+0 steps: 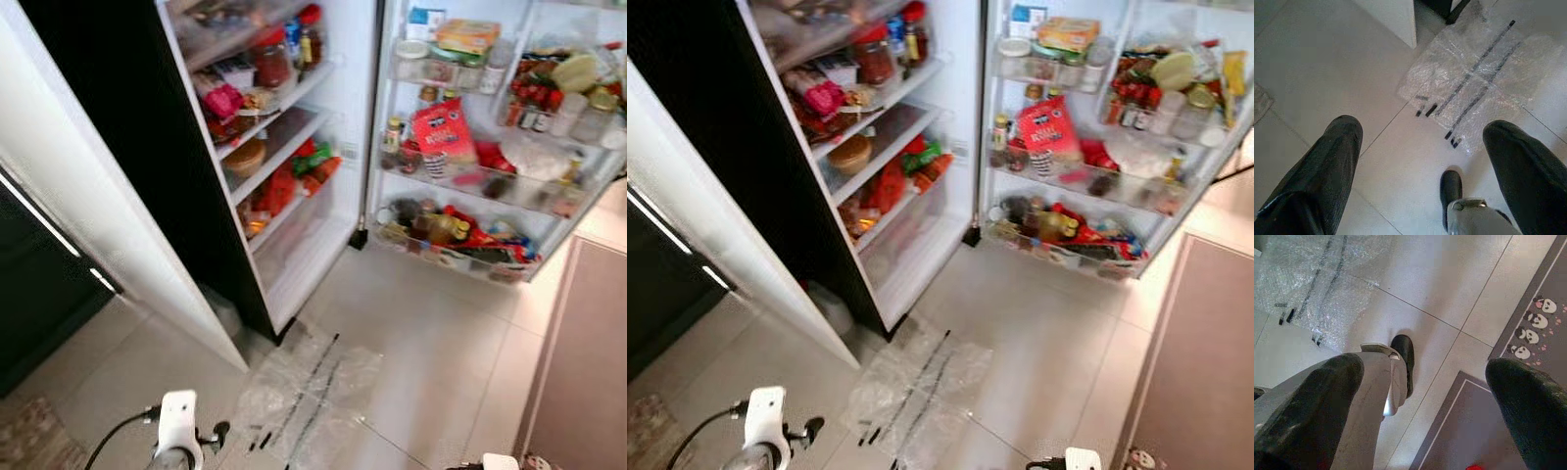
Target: Restocking fridge
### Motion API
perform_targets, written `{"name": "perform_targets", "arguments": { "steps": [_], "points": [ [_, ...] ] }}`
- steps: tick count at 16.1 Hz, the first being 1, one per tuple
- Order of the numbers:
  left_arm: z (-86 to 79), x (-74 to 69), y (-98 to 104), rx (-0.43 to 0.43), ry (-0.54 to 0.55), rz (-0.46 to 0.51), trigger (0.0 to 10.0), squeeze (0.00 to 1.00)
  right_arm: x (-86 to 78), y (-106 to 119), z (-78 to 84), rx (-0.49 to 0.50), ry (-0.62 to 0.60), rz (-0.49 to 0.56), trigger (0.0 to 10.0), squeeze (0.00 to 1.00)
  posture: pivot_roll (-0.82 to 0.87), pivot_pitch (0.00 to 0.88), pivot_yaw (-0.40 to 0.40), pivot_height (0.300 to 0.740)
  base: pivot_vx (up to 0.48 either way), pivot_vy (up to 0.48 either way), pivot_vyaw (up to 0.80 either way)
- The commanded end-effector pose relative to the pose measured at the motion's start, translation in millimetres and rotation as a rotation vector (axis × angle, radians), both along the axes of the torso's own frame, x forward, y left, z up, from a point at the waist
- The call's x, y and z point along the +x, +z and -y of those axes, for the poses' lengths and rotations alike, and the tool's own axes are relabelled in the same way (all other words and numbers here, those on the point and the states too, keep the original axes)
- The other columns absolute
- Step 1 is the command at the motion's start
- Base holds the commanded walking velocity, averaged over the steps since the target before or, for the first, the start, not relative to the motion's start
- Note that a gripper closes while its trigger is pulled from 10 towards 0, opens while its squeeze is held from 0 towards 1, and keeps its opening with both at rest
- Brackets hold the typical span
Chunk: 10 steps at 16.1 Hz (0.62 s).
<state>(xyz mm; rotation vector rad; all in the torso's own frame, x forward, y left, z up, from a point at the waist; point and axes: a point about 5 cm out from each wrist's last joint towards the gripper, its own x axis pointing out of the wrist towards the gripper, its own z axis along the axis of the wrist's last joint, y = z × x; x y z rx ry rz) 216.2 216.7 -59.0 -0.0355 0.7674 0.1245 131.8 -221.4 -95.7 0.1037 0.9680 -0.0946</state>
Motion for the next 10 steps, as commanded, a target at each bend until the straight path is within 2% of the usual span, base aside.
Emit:
{"name": "perform_targets", "arguments": {
  "steps": [1, 3, 6, 10],
  "points": [
    [-4.4, -8.9, -4.7, -0.007, 0.019, -0.033, 10.0, 0.0, -11.4, -4.6, -3.2, 0.004, 0.007, -0.038, 10.0, 0.0, 0.02, 0.036, 0.089, 0.74, 0.0, 0.0, 0.0],
    [-3.8, -10.7, -5.7, -0.012, 0.022, -0.032, 10.0, 0.0, -12.9, -4.7, -2.5, 0.0, 0.008, -0.037, 10.0, 0.0, 0.02, 0.007, 0.079, 0.74, 0.0, 0.0, 0.0],
    [-5.3, -7.3, -3.3, -0.015, 0.031, -0.017, 10.0, 0.0, -9.3, -3.1, -1.7, -0.001, 0.0, -0.015, 10.0, 0.0, 0.02, 0.024, 0.075, 0.74, 0.0, 0.0, 0.0],
    [1.1, 5.4, 2.4, -0.055, 0.087, 0.02, 10.0, 0.0, 0.0, 0.5, 3.8, -0.02, 0.015, -0.01, 10.0, 0.0, 0.04, 0.0, 0.02, 0.74, 0.0, 0.0, 0.0]
  ]
}}
